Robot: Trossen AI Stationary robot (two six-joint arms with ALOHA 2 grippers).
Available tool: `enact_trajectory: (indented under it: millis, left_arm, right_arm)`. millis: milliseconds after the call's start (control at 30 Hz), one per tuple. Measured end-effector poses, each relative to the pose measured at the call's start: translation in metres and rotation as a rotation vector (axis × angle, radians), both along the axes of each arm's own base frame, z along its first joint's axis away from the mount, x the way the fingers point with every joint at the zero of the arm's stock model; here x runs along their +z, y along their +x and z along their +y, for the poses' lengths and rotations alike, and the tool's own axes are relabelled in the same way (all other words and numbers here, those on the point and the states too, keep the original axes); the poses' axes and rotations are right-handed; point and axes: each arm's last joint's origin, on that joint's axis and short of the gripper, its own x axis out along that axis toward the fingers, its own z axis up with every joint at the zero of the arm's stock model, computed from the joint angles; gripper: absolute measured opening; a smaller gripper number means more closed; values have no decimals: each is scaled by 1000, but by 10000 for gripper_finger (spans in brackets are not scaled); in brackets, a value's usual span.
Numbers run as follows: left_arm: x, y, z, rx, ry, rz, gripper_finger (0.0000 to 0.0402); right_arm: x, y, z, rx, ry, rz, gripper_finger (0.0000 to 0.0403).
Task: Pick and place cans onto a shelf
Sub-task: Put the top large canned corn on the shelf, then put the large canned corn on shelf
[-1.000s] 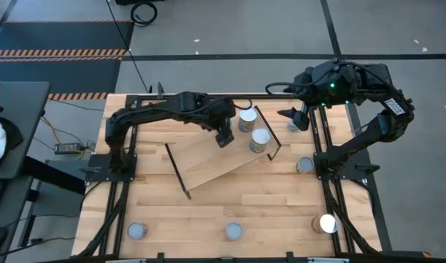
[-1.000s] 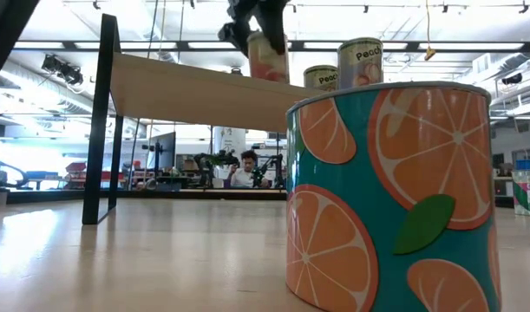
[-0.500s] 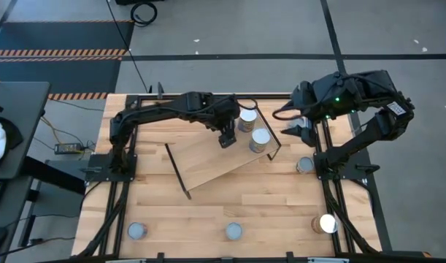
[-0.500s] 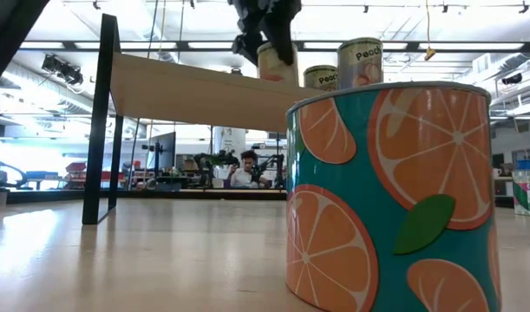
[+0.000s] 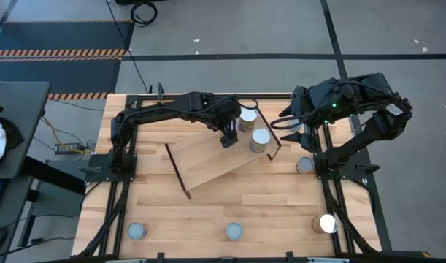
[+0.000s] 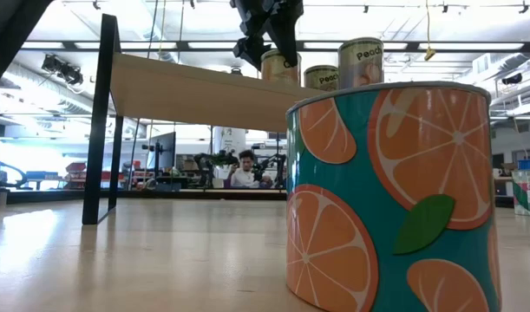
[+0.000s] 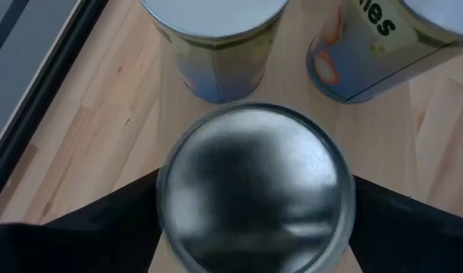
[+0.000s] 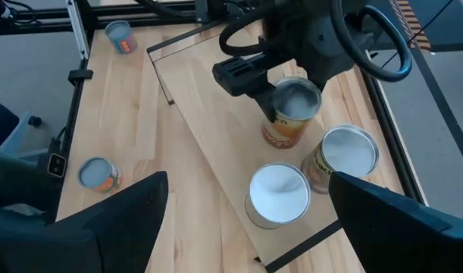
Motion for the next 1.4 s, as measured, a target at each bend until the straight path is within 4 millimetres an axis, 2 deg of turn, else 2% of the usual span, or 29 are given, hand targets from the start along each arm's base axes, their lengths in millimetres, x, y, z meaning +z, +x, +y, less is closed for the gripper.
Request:
enact_trajectory:
  millis: [267, 533, 733, 867, 1000, 1200, 1400]
  left_arm:
    - [3, -2, 0, -16, 9, -2, 357]
    - [32, -21, -7, -35, 9, -76, 357]
    - [71, -46, -26, -88, 19, -221, 357]
    - [102, -66, -46, -149, 39, -365, 357]
    - [127, -86, -65, -204, 61, -485, 357]
    - [146, -115, -84, -249, 127, -536, 357]
    - [149, -133, -95, -281, 142, -499, 357]
  right_arm:
    - [-1, -1, 0, 1, -2, 10, 373]
    - [-1, -1, 0, 2, -21, 9, 373]
    - [-5, 1, 9, 26, -29, 29, 373]
    - [-23, 7, 26, 47, 10, 107, 373]
    - [-46, 12, 48, -42, 111, 210, 372]
    - [-80, -5, 97, -125, 248, 405, 366]
    - [-131, -19, 141, -194, 364, 617, 367]
